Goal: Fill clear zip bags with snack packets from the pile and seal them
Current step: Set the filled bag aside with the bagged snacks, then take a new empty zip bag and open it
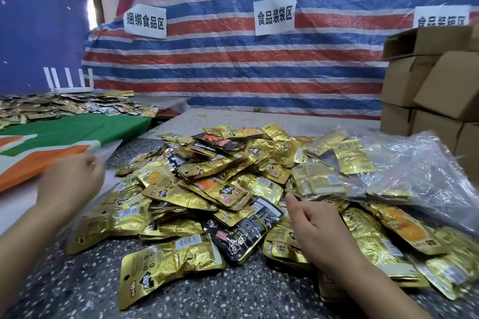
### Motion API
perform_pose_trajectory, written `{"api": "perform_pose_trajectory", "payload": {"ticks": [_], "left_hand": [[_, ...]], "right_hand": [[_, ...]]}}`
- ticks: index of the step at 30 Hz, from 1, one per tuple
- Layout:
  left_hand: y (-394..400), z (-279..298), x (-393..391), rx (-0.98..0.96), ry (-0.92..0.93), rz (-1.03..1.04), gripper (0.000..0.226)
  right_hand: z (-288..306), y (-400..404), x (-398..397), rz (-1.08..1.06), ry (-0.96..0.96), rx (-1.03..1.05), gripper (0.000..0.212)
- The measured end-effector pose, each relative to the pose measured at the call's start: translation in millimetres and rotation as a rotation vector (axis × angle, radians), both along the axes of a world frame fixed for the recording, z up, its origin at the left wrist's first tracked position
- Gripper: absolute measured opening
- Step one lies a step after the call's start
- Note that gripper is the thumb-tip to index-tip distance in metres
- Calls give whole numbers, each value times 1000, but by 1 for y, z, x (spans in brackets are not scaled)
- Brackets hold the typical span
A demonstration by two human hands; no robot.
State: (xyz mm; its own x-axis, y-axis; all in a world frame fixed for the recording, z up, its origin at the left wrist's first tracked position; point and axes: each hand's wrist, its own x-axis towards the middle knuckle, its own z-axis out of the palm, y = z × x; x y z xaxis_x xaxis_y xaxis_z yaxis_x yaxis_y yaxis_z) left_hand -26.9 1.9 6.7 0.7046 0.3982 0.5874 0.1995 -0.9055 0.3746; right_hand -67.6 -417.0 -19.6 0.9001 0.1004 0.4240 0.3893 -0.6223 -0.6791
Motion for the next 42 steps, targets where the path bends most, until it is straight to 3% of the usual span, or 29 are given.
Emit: {"api": "perform_pose_trajectory", "payload": {"ticks": [3, 5, 12, 17, 22, 27, 32, 35, 38, 40, 42], "left_hand": [[-78, 36, -6, -13, -291, -235, 36], [-134, 52, -10, -42, -367, -434, 31], [-262, 13, -32, 34, -266, -980, 35], [-274, -19, -29, 253, -50, -1119, 38], [-270, -25, -22, 311, 182, -1115, 46], [-266, -29, -25, 277, 346, -1055, 68], [-263, -30, -24, 145, 330, -969, 83], [-262, -28, -24, 110, 241, -949, 88], [-265, -22, -29, -15, 82, -974, 79], [-268, -18, -33, -105, -85, -1025, 59], [-269, -15, -37, -163, -231, -1054, 34]], "right_hand": [[0, 0, 4, 26, -11, 69, 62], [0, 0, 5, 37, 53, 169, 66], [16, -13, 13, 28, 470, 860, 62], [26, -28, 16, 64, 542, 1013, 81], [26, -31, 19, -146, 542, 873, 43], [26, -35, 15, -209, 441, 914, 40], [35, -38, 11, -145, 95, 1109, 19], [46, -40, -2, -265, -409, 915, 7], [51, -42, -9, -309, -897, 395, 10], [46, -35, -7, -236, -916, 124, 5], [38, -21, -4, -106, -737, 49, 5]]}}
